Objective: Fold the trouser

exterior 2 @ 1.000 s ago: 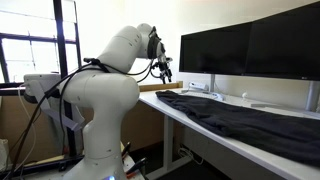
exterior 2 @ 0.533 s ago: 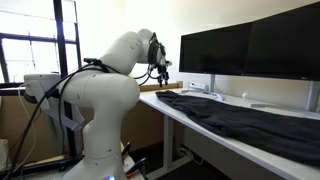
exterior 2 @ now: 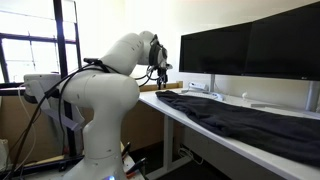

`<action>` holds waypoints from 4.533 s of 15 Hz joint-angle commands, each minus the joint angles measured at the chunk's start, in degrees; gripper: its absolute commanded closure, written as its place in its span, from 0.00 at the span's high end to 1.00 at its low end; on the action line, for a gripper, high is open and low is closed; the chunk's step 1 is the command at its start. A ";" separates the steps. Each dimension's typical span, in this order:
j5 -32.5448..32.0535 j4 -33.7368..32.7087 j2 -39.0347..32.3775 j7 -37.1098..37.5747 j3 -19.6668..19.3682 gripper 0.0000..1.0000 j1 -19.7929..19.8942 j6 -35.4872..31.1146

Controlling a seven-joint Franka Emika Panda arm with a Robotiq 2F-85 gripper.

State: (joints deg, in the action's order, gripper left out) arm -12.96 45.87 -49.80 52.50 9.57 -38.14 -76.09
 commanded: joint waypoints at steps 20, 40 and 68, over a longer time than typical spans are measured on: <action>3.74 2.43 -1.65 1.39 -0.56 0.29 1.77 -0.44; -4.02 -6.16 4.77 0.45 -4.68 0.02 -0.45 0.69; -9.10 -26.11 9.26 -14.46 -20.73 0.02 -3.86 2.83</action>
State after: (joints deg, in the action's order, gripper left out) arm -21.70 19.76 -42.48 39.36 -10.52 -43.40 -74.01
